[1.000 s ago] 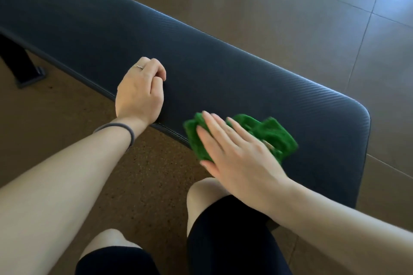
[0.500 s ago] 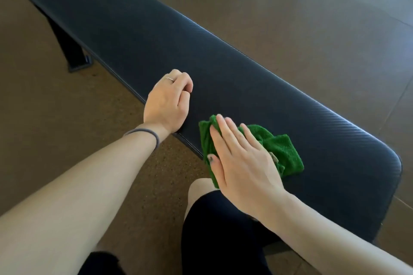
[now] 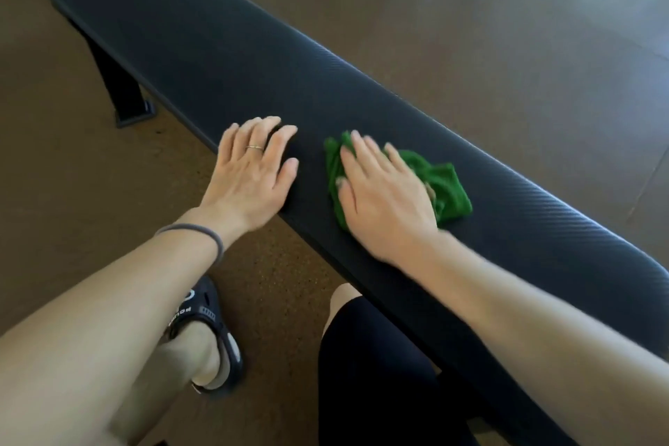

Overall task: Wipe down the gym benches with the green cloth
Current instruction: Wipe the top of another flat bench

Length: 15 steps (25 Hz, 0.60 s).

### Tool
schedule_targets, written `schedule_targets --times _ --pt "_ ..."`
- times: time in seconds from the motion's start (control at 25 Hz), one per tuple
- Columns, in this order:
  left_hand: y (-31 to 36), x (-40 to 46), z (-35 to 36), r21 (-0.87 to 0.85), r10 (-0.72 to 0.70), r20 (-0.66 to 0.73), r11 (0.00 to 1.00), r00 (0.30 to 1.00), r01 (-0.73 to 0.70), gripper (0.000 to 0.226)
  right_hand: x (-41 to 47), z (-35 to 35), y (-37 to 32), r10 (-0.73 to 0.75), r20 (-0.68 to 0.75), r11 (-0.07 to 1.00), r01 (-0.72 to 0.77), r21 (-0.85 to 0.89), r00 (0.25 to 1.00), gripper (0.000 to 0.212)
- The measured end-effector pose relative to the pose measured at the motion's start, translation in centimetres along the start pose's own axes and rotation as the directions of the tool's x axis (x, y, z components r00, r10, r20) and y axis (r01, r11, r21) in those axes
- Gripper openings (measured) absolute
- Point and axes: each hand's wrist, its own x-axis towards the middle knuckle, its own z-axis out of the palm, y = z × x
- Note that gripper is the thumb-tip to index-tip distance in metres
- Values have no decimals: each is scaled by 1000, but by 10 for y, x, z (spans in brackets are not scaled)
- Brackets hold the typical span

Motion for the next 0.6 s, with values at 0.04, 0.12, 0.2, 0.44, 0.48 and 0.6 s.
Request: schedule_targets --times 0.04,0.12,0.2,0.44,0.48,0.6 --pt "-9 3 1 -13 -34 45 999 998 34 57 -20 -3 -5 -38 16 999 38 9 999 61" --pt "-13 7 5 -70 -52 56 996 997 56 59 -18 -4 -4 -130 67 992 130 6 989 59" --pt "-9 11 5 -109 -34 51 993 998 39 59 29 -7 1 -128 50 992 128 9 990 57" --pt "-20 13 1 -178 -16 120 983 993 38 62 126 -8 35 111 58 989 -116 87 992 56" --pt "-20 12 2 -176 -14 122 984 992 35 63 117 -9 45 167 42 980 -170 99 985 54" --pt "-17 11 5 -177 -13 124 984 992 35 63 49 -13 71 318 2 945 -317 84 948 54"
